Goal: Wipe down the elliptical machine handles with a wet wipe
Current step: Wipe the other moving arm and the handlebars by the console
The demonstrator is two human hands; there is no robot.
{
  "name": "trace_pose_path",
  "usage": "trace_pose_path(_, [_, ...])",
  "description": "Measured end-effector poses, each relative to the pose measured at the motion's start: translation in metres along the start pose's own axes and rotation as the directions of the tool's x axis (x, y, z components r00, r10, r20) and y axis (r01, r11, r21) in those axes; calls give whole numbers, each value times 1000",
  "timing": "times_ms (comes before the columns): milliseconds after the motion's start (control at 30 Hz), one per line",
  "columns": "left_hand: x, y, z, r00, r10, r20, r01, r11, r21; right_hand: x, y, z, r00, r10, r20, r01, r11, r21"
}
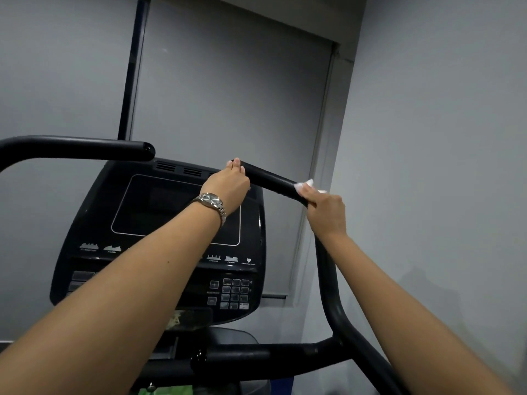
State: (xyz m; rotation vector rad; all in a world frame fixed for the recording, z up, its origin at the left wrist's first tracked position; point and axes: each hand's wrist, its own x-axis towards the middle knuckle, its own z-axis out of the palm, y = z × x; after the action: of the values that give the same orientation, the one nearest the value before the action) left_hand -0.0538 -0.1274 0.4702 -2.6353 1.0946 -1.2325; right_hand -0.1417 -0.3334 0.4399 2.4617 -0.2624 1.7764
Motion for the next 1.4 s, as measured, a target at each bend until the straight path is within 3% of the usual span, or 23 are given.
trace_pose_path(200, [4,-6,7,1000,22,-16,-22,999,-27,-4,12,6,962,270,-22,-266,957,114])
trace_pose_path(433, [2,-3,1,1000,8,13,-7,999,-38,9,-15,3,998,68,-11,-67,994,87])
trace_pose_path(667, [2,-4,7,1000,23,-20,-23,1000,-18,19,4,4,934,337,118,-349,932,102])
trace_pose_path(867, [0,-5,8,1000,21,-16,-21,1000,-13,11,-33,11,997,77,7,-78,992,97])
trace_pose_path(967, [1,-8,11,999,24,-35,-25,1000,-15,-3,-26,8,995,98,-33,-93,987,129])
trace_pose_path(1100, [1,-6,11,999,34,-18,-34,999,-10,9,-31,14,964,265,-15,-260,955,143])
trace_pose_path(1267, [2,-5,10,1000,22,-22,-23,999,-32,5,-37,15,994,103,-24,-98,984,148])
trace_pose_path(1400, [1,-8,11,999,37,-38,-39,998,-39,12,-20,10,987,156,-45,-144,969,200])
